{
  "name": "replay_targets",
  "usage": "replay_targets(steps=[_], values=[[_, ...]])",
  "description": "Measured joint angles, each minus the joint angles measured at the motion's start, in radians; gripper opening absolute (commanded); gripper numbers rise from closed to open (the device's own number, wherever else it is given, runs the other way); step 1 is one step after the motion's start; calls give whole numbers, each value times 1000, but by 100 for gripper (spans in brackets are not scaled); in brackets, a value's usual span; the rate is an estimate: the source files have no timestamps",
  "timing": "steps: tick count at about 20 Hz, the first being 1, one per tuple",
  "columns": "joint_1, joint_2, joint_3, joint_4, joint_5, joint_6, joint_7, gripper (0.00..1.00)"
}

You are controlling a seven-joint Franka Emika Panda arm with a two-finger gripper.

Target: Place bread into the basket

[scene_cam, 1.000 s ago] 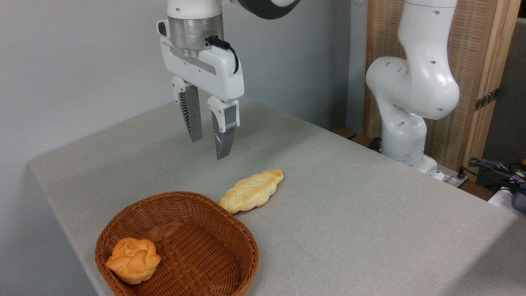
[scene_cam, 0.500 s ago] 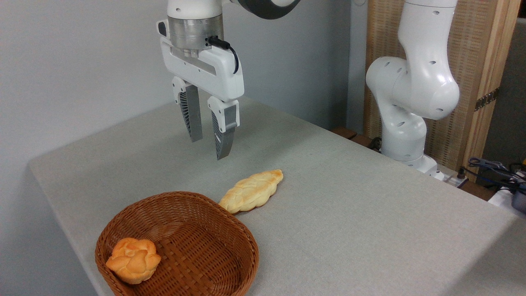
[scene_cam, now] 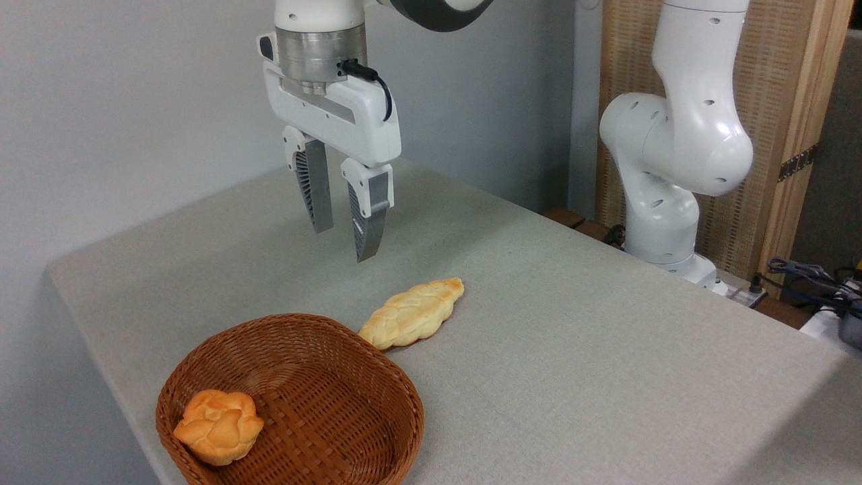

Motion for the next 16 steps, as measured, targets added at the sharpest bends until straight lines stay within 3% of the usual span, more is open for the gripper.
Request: replay_targets(steps=[16], values=[[-4,-1,-23,1,0,-66,0,100]])
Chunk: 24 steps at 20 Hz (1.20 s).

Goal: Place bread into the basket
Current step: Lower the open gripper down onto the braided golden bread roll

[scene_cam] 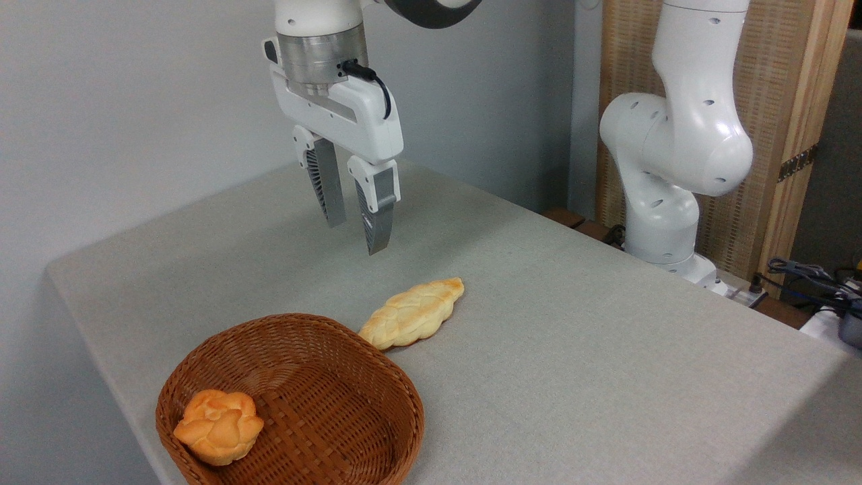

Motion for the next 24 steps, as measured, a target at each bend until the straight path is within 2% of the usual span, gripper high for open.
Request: replay_targets(steps=[14,20,24], values=[[0,2,-1,-30,0,-52,0,100],[0,1,-2,-142,1,24,18,100],[0,-4,-3,-223,1,138,19,100]])
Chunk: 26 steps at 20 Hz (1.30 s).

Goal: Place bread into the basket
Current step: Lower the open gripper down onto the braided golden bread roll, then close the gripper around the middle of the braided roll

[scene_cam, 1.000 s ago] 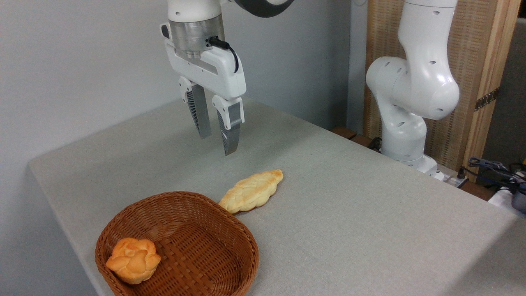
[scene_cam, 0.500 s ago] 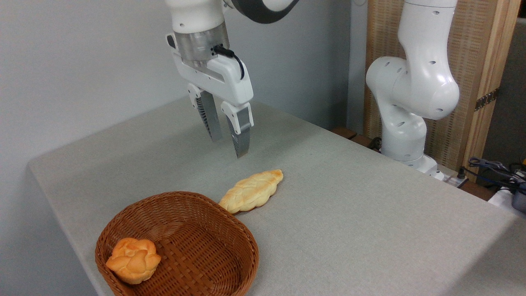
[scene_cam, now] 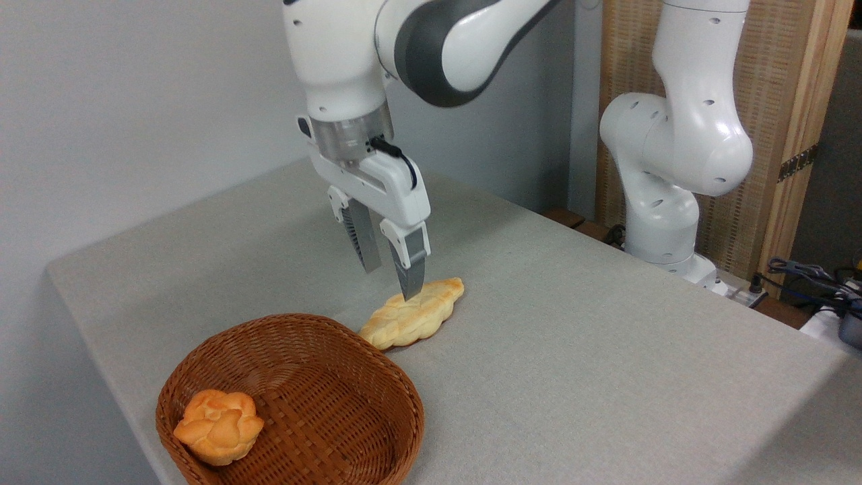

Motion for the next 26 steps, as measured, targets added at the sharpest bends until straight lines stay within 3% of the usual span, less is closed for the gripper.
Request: replay_targets(steps=[5,16,20,26], values=[[0,-1,0,-74,0,92,0,100],[5,2,1,-114,2,95,85,100],[9,0,10,-114,43,95,90,100],[9,-2,11,-116,51,94,92,100]])
